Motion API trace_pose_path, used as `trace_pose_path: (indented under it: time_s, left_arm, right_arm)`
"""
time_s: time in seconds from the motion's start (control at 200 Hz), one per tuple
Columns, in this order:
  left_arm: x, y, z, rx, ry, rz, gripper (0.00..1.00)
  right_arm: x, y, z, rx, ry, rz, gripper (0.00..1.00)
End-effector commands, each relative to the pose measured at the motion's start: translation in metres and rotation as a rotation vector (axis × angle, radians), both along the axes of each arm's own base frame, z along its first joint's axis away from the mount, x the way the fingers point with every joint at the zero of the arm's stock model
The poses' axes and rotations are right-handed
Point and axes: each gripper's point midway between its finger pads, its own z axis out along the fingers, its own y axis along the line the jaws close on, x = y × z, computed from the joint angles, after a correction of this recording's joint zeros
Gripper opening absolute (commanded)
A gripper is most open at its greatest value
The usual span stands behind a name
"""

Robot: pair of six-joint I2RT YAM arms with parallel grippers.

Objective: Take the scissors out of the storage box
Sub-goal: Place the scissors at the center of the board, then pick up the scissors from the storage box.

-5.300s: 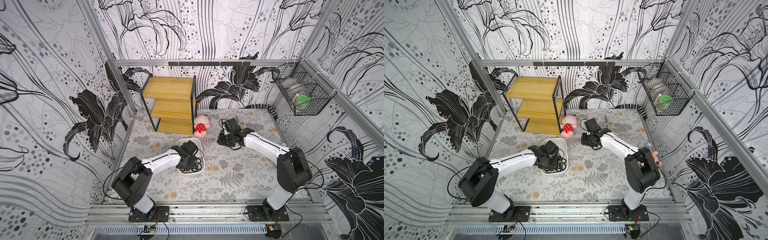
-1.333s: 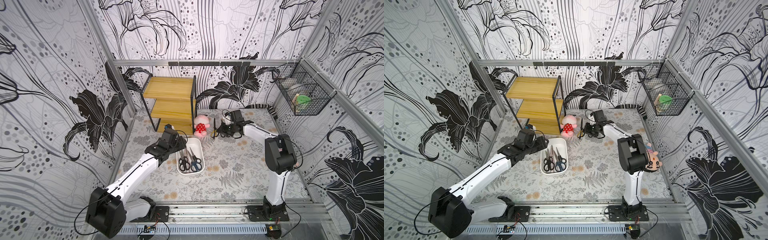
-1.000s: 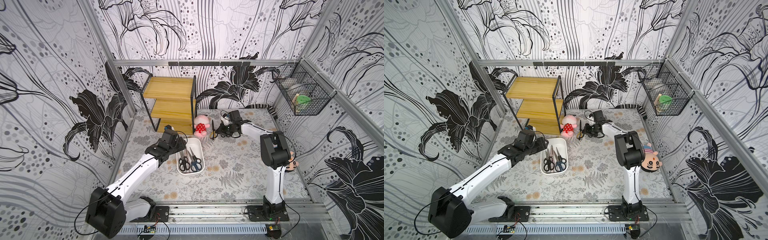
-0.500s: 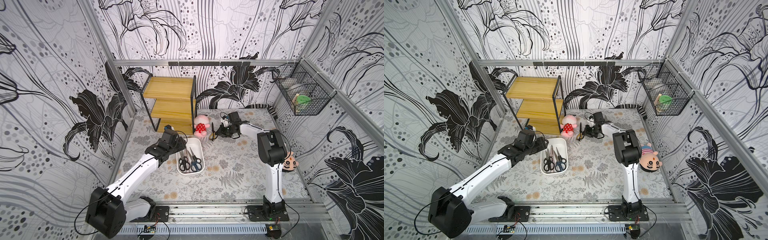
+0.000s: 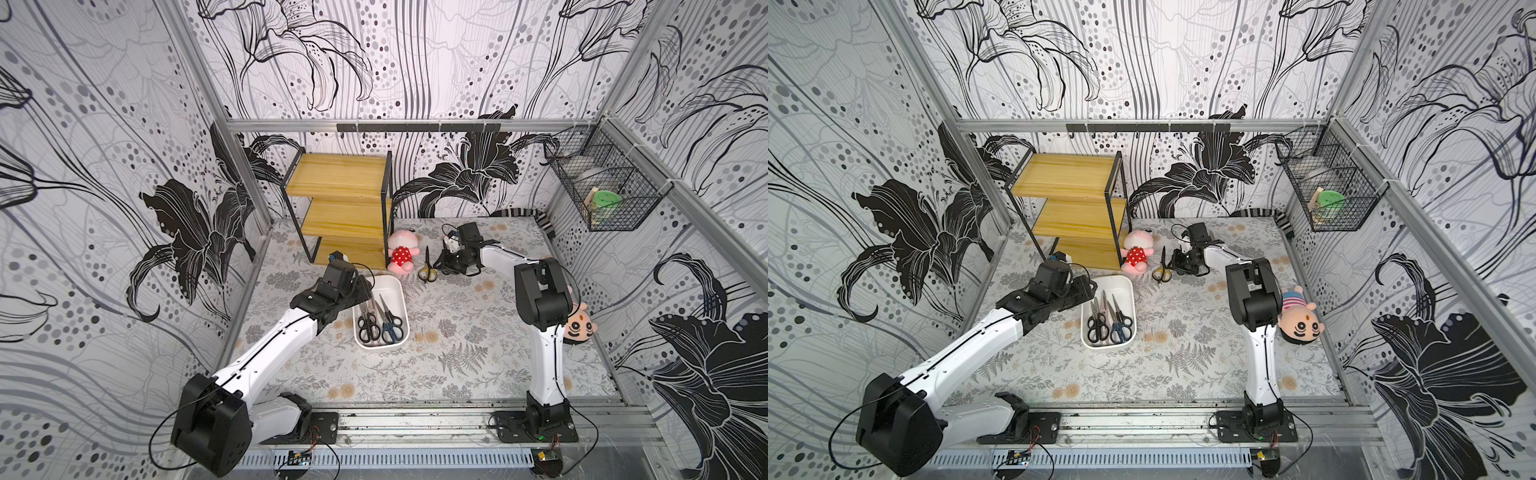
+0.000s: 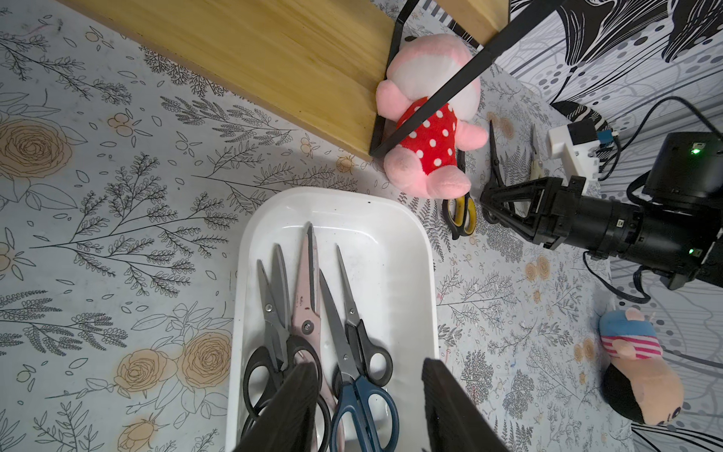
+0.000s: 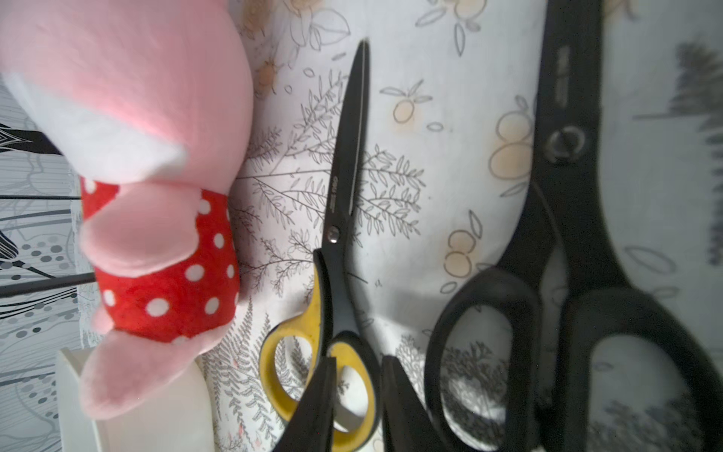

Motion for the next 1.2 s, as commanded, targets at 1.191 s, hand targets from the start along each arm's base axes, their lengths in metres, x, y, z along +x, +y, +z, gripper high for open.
trace_pose_path:
  time_s: [1.191]
  left_arm:
    - [-0.013,-0.054,-0.100,0.176,0.246,-0.172,0.34]
  right_arm:
    - [-0.133,0.038,0.082,-0.144,-0.082,-0.019,0.33]
